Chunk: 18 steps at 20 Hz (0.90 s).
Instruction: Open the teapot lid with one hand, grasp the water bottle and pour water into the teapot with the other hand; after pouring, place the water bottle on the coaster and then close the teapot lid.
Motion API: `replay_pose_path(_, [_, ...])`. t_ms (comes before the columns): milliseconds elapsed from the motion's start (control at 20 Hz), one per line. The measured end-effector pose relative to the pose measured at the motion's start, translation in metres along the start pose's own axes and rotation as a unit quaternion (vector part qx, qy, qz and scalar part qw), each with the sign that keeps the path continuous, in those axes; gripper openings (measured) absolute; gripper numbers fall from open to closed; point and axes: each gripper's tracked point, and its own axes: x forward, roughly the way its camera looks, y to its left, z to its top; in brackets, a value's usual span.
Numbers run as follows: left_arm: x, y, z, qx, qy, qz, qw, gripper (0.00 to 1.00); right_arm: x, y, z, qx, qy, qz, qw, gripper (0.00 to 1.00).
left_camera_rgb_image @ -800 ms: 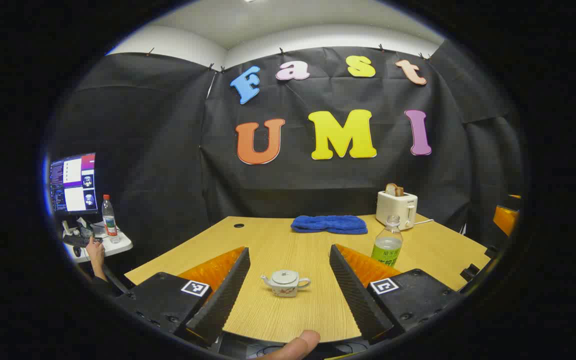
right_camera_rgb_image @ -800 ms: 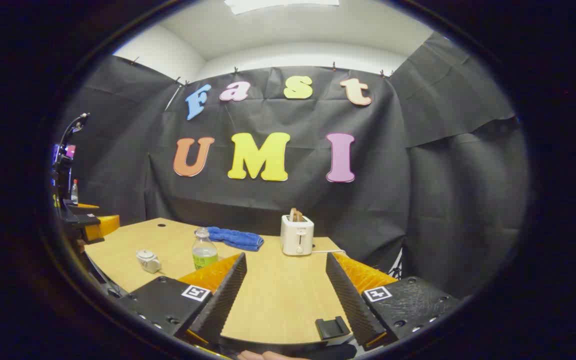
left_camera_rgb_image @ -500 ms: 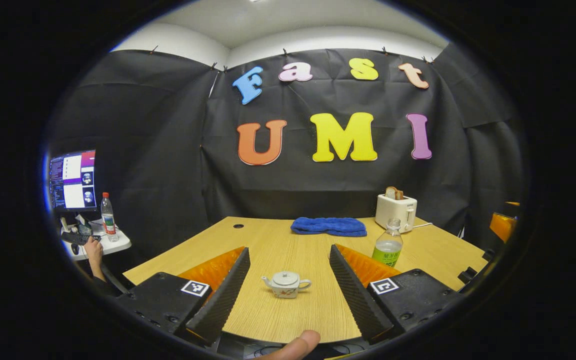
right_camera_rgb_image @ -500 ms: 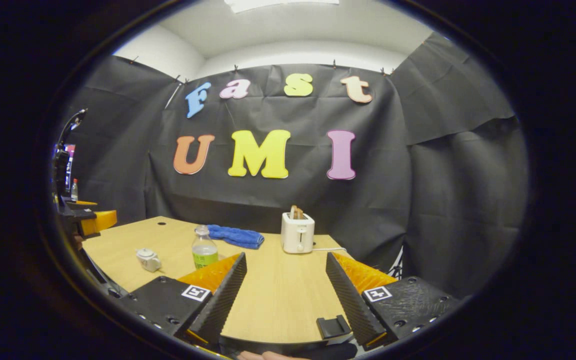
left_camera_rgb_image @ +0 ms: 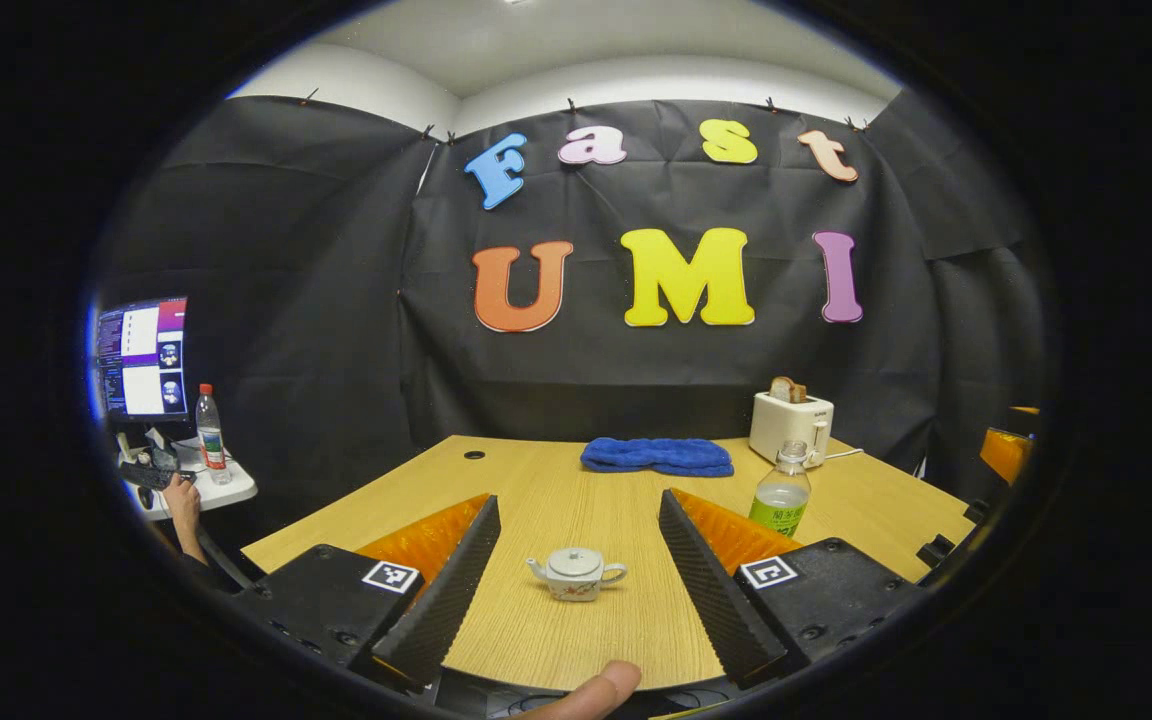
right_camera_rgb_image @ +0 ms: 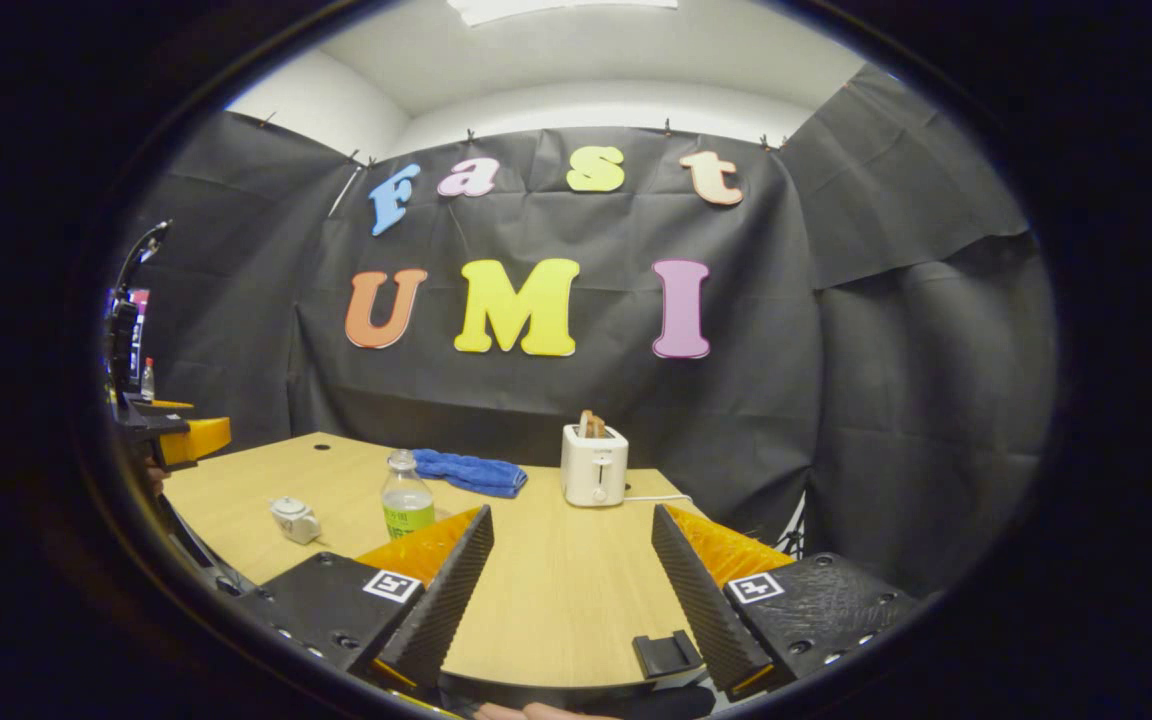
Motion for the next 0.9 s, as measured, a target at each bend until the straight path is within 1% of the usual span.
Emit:
replay_pose_path(150, [0.025, 0.006, -0.012, -0.017, 0.001, -0.016, 1.0, 1.0, 0.003, 0.001, -0.002, -0.005, 0.004, 0.001, 1.0, 0.95])
replay_pose_path(200, [0.036, 0.006, -0.017, -0.025, 0.003, -0.022, 0.999, 1.0, 0.005, 0.001, -0.004, -0.009, 0.004, -0.001, 1.0, 0.97])
replay_pose_path(350, [0.071, 0.003, -0.04, -0.036, 0.011, -0.04, 0.998, 1.0, 0.006, 0.0, -0.005, -0.021, 0.004, -0.01, 1.0, 0.97])
replay_pose_path(400, [0.083, 0.001, -0.047, -0.034, 0.009, -0.043, 0.998, 1.0, 0.007, -0.001, -0.006, -0.023, 0.005, -0.014, 1.0, 0.95])
replay_pose_path(550, [0.113, -0.001, -0.073, -0.007, 0.005, -0.045, 0.999, 1.0, 0.014, -0.006, -0.008, -0.021, 0.011, -0.02, 1.0, 0.95])
replay_pose_path(600, [0.119, -0.003, -0.082, 0.0, 0.012, -0.045, 0.999, 1.0, 0.016, -0.01, -0.01, -0.02, 0.012, -0.023, 0.999, 0.97])
replay_pose_path(650, [0.124, -0.004, -0.096, 0.005, 0.025, -0.049, 0.998, 0.99, 0.018, -0.012, -0.01, -0.019, 0.014, -0.025, 0.999, 0.97])
replay_pose_path(750, [0.129, -0.01, -0.103, 0.003, 0.027, -0.061, 0.998, 0.92, 0.019, -0.012, -0.012, -0.015, 0.018, -0.026, 0.999, 0.97])
replay_pose_path(800, [0.131, -0.008, -0.106, -0.001, 0.031, -0.06, 0.998, 0.83, 0.02, -0.012, -0.015, -0.013, 0.021, -0.026, 0.999, 0.95])
replay_pose_path(850, [0.132, -0.009, -0.109, -0.004, 0.038, -0.063, 0.997, 0.78, 0.021, -0.012, -0.016, -0.012, 0.024, -0.025, 0.999, 0.97])
replay_pose_path(900, [0.131, -0.011, -0.11, -0.005, 0.041, -0.066, 0.997, 0.7, 0.022, -0.011, -0.018, -0.012, 0.027, -0.024, 0.999, 0.97])
